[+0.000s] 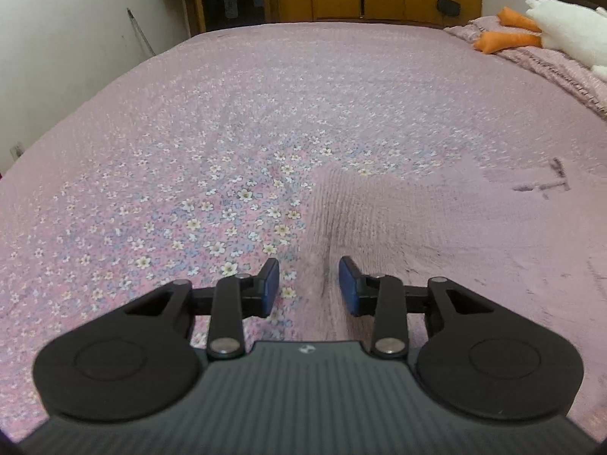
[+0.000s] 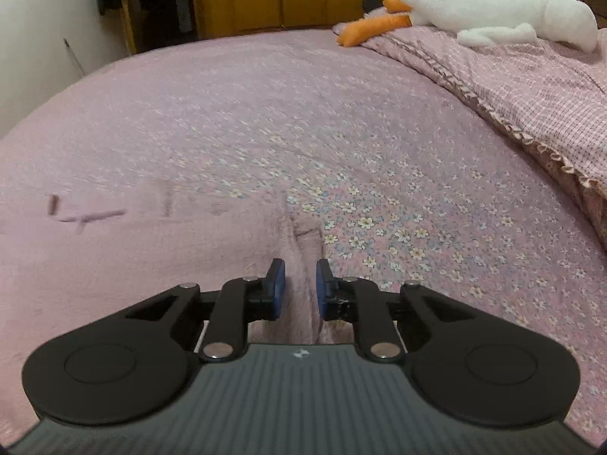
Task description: Fold small clothes
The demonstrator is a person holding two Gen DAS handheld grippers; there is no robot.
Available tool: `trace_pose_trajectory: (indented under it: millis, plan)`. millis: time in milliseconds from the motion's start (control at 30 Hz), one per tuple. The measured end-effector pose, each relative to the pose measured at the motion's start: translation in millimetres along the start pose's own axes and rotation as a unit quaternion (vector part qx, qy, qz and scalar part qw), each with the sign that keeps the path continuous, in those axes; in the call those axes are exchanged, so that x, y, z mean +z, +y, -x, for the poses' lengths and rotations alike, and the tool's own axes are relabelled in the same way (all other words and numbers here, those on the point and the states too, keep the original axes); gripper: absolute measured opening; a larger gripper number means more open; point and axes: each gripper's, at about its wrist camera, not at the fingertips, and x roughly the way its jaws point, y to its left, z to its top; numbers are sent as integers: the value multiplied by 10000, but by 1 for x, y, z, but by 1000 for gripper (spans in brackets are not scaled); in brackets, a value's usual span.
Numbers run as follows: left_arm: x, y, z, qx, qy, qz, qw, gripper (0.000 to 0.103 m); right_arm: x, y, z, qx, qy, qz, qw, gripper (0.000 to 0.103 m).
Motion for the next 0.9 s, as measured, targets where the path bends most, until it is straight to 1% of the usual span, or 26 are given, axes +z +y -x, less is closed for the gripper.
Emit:
trace_pose_trajectory:
  millis: [33, 67, 100, 133, 167, 267, 367, 433, 533, 633, 700, 833, 900]
  plan:
    - [0, 2, 6, -48, 24, 8, 10000, 36, -1, -2, 9, 56, -9, -59, 10000, 28]
    - [-1, 4, 12, -96, 61, 20, 9999, 36, -3, -4, 16, 96, 6, -161, 9998, 39]
    - [-1, 6, 19, -165, 110, 27, 9998, 36, -5, -8, 23, 162, 37, -329, 9993, 46]
    - [-2, 7, 26, -271, 185, 9, 9995, 36, -8, -13, 29, 239, 68, -533, 9983, 57]
    - [-2, 7, 31, -377, 276, -38, 9989, 36, -11, -17, 35, 331, 95, -734, 9967, 63]
    - [-6, 1, 50, -500, 406, -208, 9977, 36, -24, -31, 50, 686, 222, -1330, 9885, 71]
    - [-14, -5, 67, -577, 513, -201, 9968, 37, -39, -45, 58, 984, 354, -1895, 9763, 73]
    - [-22, -8, 76, -647, 580, -116, 9961, 37, -47, -49, 61, 1053, 434, -2046, 9722, 73]
    - [-37, -12, 88, -737, 615, 69, 9954, 38, -56, -49, 59, 1001, 637, -1964, 9733, 73]
    - [-49, -18, 99, -861, 629, 179, 9941, 38, -62, -50, 61, 1071, 787, -1879, 9731, 73]
    - [-56, -23, 103, -866, 662, 236, 9938, 38, -63, -48, 64, 1120, 786, -1839, 9734, 73]
    - [-64, -30, 108, -830, 730, 352, 9933, 38, -61, -48, 67, 1079, 724, -1812, 9748, 73]
    - [-66, -32, 108, -760, 791, 415, 9931, 43, -59, -51, 69, 1144, 759, -1819, 9737, 74]
